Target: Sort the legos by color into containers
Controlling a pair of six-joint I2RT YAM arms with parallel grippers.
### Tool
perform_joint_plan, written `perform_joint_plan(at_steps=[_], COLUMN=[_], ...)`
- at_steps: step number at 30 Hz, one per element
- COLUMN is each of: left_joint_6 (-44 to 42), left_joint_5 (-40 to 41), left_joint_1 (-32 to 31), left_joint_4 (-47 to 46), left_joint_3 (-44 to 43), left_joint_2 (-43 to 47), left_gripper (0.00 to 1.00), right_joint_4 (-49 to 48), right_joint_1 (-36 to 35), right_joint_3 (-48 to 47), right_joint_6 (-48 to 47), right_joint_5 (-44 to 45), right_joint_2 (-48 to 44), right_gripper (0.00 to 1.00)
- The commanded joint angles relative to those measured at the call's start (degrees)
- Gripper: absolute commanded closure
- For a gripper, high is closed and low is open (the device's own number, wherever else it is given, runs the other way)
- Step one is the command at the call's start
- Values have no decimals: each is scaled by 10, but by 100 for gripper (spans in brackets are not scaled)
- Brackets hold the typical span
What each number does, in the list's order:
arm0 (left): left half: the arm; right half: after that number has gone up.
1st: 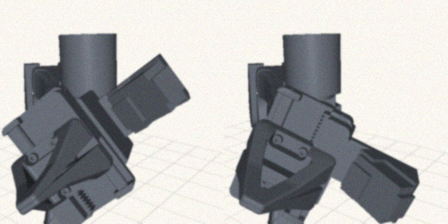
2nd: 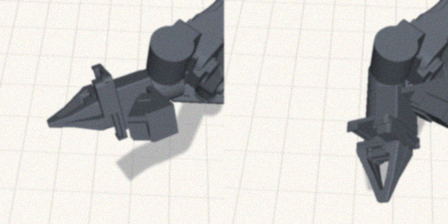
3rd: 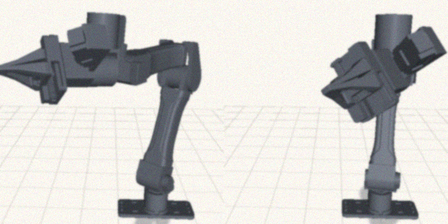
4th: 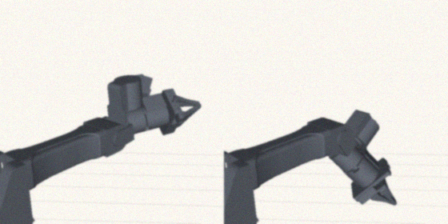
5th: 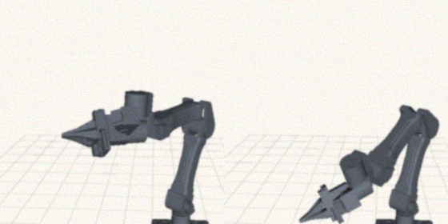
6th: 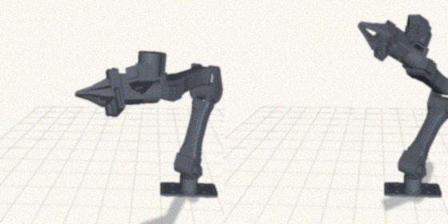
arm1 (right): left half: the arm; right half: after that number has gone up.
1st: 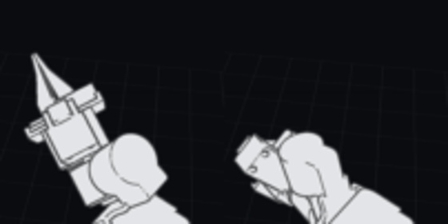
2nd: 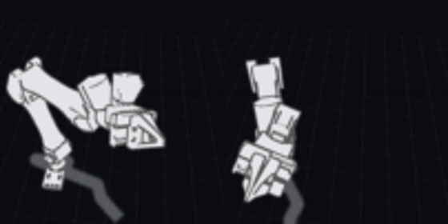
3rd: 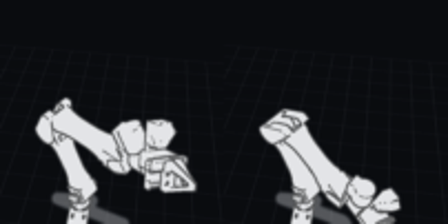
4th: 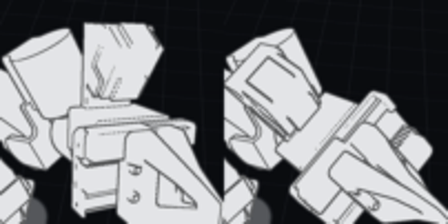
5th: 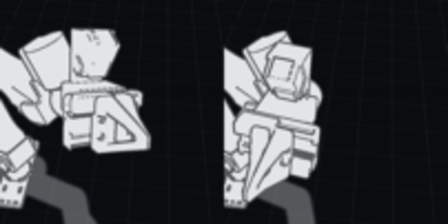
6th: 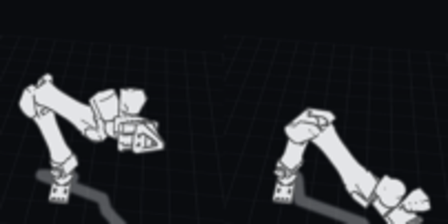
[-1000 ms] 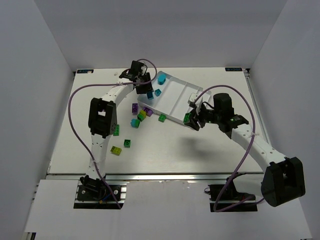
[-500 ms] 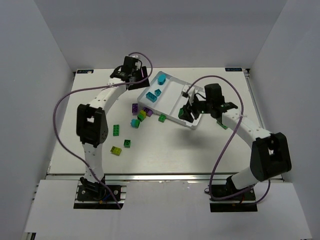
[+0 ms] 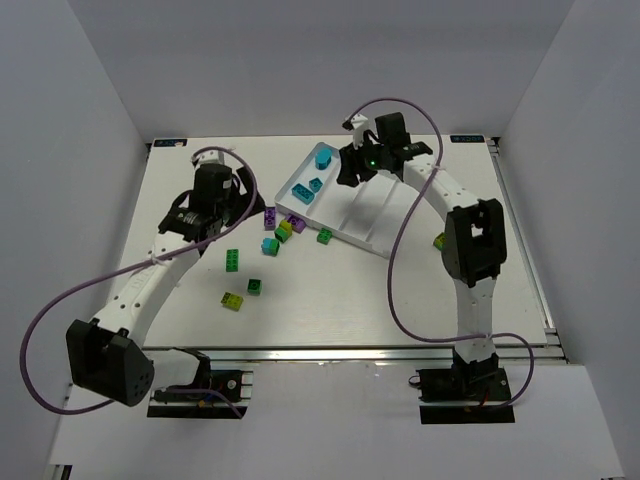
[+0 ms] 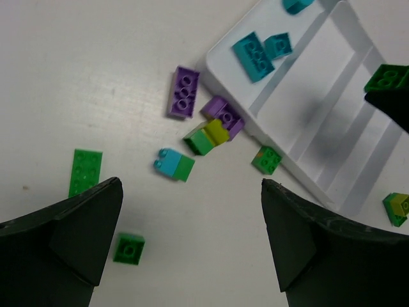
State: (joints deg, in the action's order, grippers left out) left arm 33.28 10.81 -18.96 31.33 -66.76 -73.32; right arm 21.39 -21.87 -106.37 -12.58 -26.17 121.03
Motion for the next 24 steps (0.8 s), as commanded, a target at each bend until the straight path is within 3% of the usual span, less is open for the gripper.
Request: perform_joint_plan(at_steps=[1, 8, 19, 24], left_joint_6=[72, 91, 107, 112], left_joint_5=[51, 14, -10, -23], left_joint_1=[0, 2, 2, 2], left_joint_4=[9, -15, -35, -44], left_joint_3=[44, 115, 147, 158], left_joint_2=[63, 120, 144, 140], left_gripper=[2, 2, 2, 2], right_joint_4=[52, 26, -6, -15], right_joint_1=[-1, -2, -2, -2], right_joint_3=[-74, -125, -123, -120], right_joint_6=[42, 50, 19, 5], right_joint_5=[45, 104, 127, 133], right_joint_2=[38, 91, 130, 134], right_gripper=[97, 93, 70, 53])
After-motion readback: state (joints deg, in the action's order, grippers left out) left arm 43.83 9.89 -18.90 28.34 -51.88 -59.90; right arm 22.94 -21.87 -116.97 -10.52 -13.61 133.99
